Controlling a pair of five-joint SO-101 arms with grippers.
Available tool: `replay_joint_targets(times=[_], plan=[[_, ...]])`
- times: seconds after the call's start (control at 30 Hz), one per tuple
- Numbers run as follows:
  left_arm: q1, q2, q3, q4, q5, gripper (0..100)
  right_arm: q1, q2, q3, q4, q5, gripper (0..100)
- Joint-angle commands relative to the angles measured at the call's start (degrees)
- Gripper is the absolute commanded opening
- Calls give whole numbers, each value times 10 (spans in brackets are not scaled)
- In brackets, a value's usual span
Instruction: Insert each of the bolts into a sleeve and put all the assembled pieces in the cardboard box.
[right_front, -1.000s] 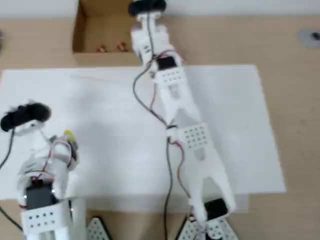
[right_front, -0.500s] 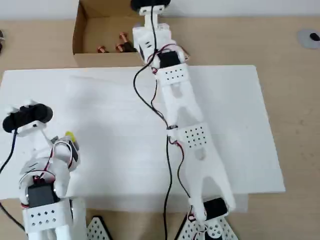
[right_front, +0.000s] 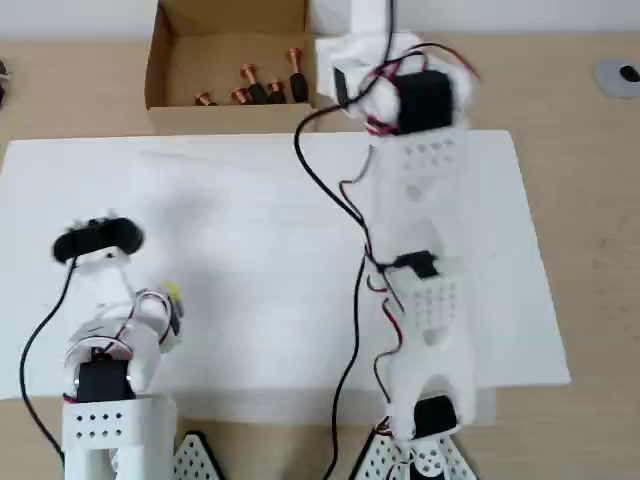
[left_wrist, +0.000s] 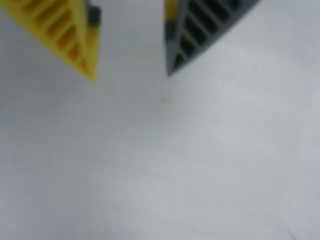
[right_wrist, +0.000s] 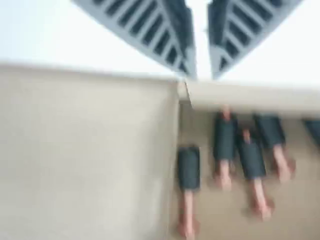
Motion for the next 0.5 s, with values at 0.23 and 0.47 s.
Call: replay_joint_targets(times=[0.23,0.47], plan=[[133,-6,67,-102,2,18,137,-249,116,28,126,10],[133,-6,71,-130,4,12,193,-552,650,22,86,10]])
